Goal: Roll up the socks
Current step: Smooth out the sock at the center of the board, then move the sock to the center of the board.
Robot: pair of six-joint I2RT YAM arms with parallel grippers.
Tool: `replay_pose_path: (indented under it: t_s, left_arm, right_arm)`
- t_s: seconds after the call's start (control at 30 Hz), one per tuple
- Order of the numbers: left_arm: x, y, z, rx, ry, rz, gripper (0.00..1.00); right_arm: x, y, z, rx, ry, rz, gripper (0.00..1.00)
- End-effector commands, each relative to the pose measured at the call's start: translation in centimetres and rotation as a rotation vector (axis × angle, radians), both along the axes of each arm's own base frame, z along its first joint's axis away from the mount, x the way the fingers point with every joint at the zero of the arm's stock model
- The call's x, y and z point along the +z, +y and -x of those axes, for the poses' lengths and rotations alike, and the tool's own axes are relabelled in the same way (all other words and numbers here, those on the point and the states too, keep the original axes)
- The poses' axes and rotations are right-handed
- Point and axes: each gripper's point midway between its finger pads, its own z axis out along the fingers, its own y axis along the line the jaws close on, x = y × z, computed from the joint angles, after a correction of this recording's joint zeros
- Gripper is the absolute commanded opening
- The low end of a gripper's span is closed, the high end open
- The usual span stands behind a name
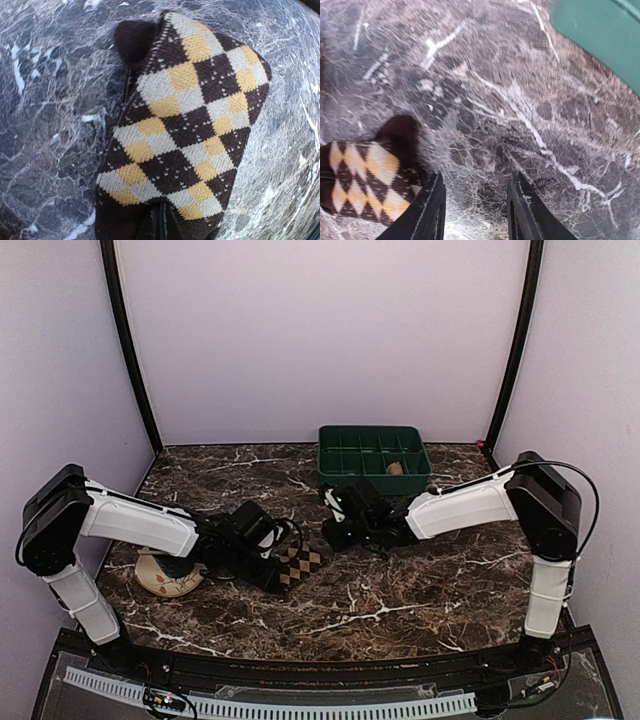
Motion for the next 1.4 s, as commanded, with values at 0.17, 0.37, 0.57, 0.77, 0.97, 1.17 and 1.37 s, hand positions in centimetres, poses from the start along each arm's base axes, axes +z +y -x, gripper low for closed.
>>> replay_pose_path:
  t_s: [0.17, 0.37, 0.57, 0.77, 0.97, 1.17, 1.37]
  left_arm:
    - [-0.4, -1.1, -1.4, -0.165, -0.134, -0.080, 0.00]
    - [-0.8, -3.1, -2.5, -0.300, -0.259, -0.140, 0.00]
    - [-1.0, -5.7, -3.0, -0.459, -0.401, -0.142, 0.00]
    - [2.2, -9.3, -3.8, -0.568, -0.544, -0.045, 0.00]
    - [7.8, -11.7, -4.6, -0.546, -0.629, 0.083, 0.01]
    - [11.2, -10.0, -4.5, -0.395, -0.608, 0.136, 0.05]
    - [7.8, -7.9, -0.9, -0.298, -0.388, 0.125, 0.04]
  right_arm:
    - [3.0, -0.7, 0.3, 0.056, -0.001, -0.033, 0.38]
    - [2.3, -1.8, 1.4, 0.049, 0.036, -0.022, 0.38]
    - [3.1, -6.2, 0.5, -0.066, 0.004, -0.011, 0.38]
    - [5.2, -7.5, -1.2, -0.065, -0.013, -0.053, 0.38]
    - [4.4, -5.4, -3.1, 0.054, 0.068, -0.012, 0.37]
    - [2.7, -3.4, -3.4, 0.163, 0.152, 0.014, 0.37]
    - [1.5, -2.4, -2.3, 0.250, 0.244, 0.035, 0.36]
